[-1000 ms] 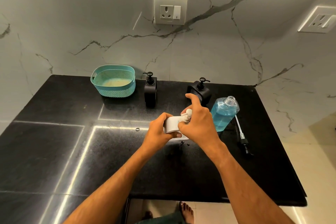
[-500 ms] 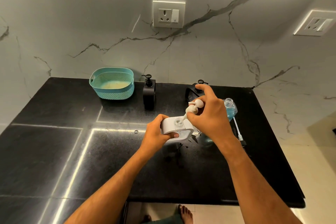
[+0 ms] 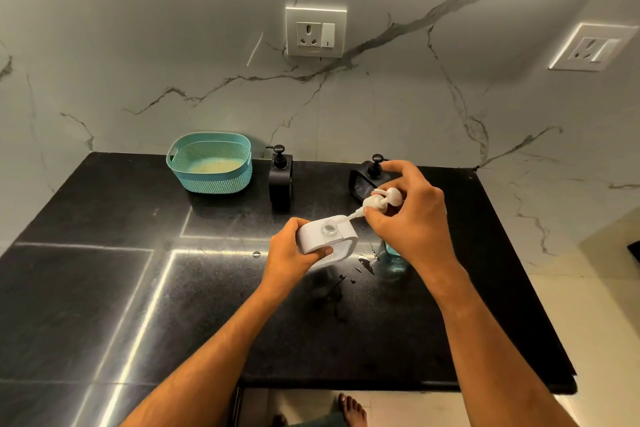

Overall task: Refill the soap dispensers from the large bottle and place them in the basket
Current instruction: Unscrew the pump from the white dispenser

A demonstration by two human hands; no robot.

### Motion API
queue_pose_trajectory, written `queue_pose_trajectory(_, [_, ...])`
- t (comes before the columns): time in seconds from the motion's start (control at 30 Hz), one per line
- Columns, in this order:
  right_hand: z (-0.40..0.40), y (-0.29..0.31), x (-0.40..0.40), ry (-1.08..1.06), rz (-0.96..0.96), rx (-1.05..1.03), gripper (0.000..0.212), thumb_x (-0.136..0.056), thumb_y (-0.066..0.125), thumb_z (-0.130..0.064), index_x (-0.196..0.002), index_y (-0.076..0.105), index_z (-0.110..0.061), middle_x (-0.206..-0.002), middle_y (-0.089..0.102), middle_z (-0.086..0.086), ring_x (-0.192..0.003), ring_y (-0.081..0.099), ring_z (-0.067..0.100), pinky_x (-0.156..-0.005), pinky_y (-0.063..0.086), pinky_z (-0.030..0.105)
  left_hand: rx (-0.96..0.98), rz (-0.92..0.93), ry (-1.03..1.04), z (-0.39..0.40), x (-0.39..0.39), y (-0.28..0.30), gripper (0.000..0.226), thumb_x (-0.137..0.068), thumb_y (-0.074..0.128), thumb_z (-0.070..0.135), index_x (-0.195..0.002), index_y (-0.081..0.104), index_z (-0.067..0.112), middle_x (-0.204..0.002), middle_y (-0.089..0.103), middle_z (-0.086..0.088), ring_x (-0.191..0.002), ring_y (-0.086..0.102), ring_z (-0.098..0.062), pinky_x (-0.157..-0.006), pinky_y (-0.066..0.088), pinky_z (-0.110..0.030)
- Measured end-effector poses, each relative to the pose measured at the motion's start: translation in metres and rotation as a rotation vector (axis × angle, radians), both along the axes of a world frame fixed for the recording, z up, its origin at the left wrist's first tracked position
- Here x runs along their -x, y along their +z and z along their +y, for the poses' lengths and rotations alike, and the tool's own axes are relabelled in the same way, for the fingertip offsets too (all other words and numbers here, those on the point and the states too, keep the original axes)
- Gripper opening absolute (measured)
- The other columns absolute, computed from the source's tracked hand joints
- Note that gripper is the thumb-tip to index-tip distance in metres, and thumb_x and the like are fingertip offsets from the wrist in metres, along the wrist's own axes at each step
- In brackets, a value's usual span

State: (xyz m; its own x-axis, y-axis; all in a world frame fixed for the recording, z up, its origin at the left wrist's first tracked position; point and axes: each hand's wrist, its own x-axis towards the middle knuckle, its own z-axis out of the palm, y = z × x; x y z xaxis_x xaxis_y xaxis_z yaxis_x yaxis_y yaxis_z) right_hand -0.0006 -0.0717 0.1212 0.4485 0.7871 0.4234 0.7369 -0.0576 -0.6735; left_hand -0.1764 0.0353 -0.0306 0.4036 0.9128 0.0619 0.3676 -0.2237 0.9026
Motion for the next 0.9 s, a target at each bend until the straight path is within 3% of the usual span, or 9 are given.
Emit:
queue_pose_trajectory(0.1, [-0.003, -0.002, -0.006, -0.007, -0.001, -0.003, 0.056, -0.077, 0.088, -0.02, -0.126, 0.063, -0.014, -0.091, 0.072, -0.004, -0.08, 0.069, 0.007, -0.075, 0.058, 0.016, -0.016, 0.017, 0.028, 0.0, 0.001, 0.0, 0.05, -0.073, 0.097, 0.024, -0.107, 0.06, 0.024, -0.108, 0.069, 0.016, -0.102, 0.064, -0.001, -0.083, 0.061, -0.039])
queue_pose_trajectory(0.27, [-0.01, -0.014, -0.014, -0.048, -0.009, -0.01, 0.037, -0.078, 0.088, -0.021, -0.11, 0.07, -0.017, -0.084, 0.07, -0.008, -0.073, 0.068, 0.004, -0.064, 0.054, 0.01, -0.034, 0.032, 0.109, -0.006, 0.0, 0.0, 0.05, -0.074, 0.096, 0.025, -0.105, 0.057, 0.022, -0.105, 0.067, 0.012, -0.099, 0.064, -0.005, -0.077, 0.059, -0.033])
queue_pose_trajectory(0.43, [-0.021, -0.05, -0.017, -0.106, 0.015, -0.039, 0.024, -0.077, 0.084, -0.01, -0.099, 0.075, -0.015, -0.082, 0.068, -0.008, -0.071, 0.066, 0.004, -0.063, 0.058, 0.018, -0.021, 0.109, 0.201, -0.016, -0.002, -0.009, 0.057, -0.071, 0.096, 0.038, -0.1, 0.05, 0.023, -0.101, 0.059, 0.008, -0.093, 0.06, -0.008, -0.069, 0.058, -0.034])
queue_pose_trajectory(0.63, [-0.039, -0.109, -0.025, -0.208, 0.009, 0.034, 0.016, -0.075, 0.082, -0.015, -0.089, 0.074, -0.019, -0.087, 0.064, -0.005, -0.074, 0.062, 0.007, -0.068, 0.057, 0.029, -0.003, 0.148, 0.243, -0.028, -0.005, -0.014, 0.062, -0.071, 0.094, 0.046, -0.099, 0.045, 0.021, -0.097, 0.049, 0.008, -0.087, 0.052, -0.003, -0.06, 0.039, -0.02])
queue_pose_trajectory(0.73, [-0.051, -0.14, -0.026, -0.258, 0.034, 0.08, 0.017, -0.072, 0.081, -0.013, -0.085, 0.071, -0.019, -0.085, 0.061, -0.006, -0.07, 0.061, 0.009, -0.065, 0.056, 0.035, 0.004, 0.152, 0.263, -0.03, -0.006, -0.019, 0.062, -0.072, 0.092, 0.049, -0.099, 0.044, 0.022, -0.099, 0.049, 0.007, -0.088, 0.054, -0.008, -0.063, 0.045, -0.025])
queue_pose_trajectory(0.9, [-0.072, -0.181, -0.028, -0.311, 0.059, 0.183, 0.022, -0.071, 0.083, -0.011, -0.086, 0.067, -0.017, -0.089, 0.058, -0.005, -0.072, 0.061, 0.01, -0.067, 0.054, 0.029, 0.021, 0.18, 0.288, -0.036, -0.007, -0.025, 0.066, -0.072, 0.09, 0.058, -0.102, 0.042, 0.024, -0.103, 0.049, 0.006, -0.094, 0.056, -0.016, -0.071, 0.052, -0.037])
